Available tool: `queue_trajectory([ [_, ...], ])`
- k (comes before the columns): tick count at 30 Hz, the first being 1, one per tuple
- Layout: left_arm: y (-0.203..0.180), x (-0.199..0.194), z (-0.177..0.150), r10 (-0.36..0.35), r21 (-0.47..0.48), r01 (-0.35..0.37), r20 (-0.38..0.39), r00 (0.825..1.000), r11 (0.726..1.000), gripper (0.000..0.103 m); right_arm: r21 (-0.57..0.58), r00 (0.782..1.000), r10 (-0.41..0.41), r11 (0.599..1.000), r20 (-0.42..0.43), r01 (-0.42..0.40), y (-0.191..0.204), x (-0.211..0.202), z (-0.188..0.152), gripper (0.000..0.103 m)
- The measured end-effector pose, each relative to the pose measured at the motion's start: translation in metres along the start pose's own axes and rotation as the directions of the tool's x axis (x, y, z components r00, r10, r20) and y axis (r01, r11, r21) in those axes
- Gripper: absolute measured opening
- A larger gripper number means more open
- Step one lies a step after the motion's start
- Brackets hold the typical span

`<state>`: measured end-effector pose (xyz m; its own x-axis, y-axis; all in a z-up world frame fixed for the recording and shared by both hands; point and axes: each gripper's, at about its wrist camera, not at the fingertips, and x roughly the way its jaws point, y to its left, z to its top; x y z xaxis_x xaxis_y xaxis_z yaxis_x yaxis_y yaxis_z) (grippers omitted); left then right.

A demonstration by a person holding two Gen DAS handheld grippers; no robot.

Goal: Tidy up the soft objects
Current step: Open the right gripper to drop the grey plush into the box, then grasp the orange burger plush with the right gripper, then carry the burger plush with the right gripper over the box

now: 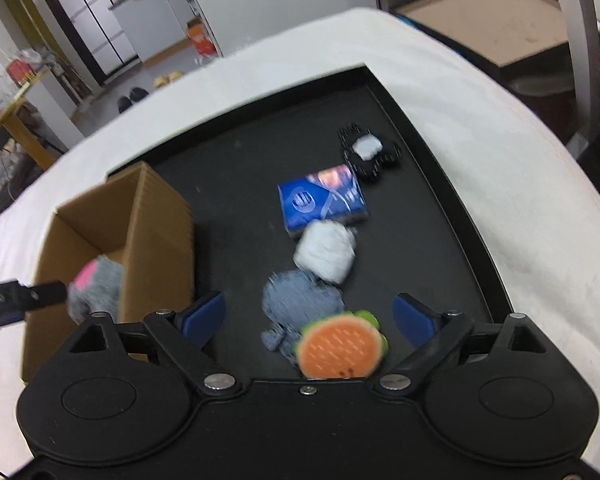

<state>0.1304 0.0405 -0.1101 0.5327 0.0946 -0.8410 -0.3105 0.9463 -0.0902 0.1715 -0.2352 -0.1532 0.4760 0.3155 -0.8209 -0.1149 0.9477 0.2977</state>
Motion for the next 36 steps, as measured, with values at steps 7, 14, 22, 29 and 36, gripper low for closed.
queue_trajectory([
  [7, -0.003, 0.001, 0.000, 0.015, 0.007, -0.015, -0.004, 1.000, 1.000, 0.083, -0.030, 0.997, -0.025, 0.999, -0.079, 0.023, -0.003, 0.017, -0.019, 0.091],
  [14, -0.003, 0.002, 0.001, 0.011, -0.002, -0.011, -0.003, 1.000, 1.000, 0.083, -0.075, 0.991, -0.075, 0.995, -0.113, 0.067, -0.001, 0.031, -0.030, 0.081],
  [22, 0.000, 0.001, 0.001, -0.002, -0.013, 0.002, -0.005, 1.000, 1.000, 0.083, -0.096, 0.990, -0.070, 0.994, -0.123, 0.058, -0.001, 0.031, -0.034, 0.046],
  [29, 0.006, 0.000, 0.000, -0.015, -0.027, 0.015, -0.003, 1.000, 1.000, 0.083, -0.107, 0.995, -0.055, 0.993, -0.083, 0.046, 0.008, 0.021, -0.024, 0.046],
  [36, 0.013, -0.003, -0.001, -0.029, -0.043, 0.029, 0.001, 1.000, 0.999, 0.083, -0.106, 1.000, -0.006, 0.994, -0.015, 0.004, 0.025, 0.002, -0.007, 0.046],
])
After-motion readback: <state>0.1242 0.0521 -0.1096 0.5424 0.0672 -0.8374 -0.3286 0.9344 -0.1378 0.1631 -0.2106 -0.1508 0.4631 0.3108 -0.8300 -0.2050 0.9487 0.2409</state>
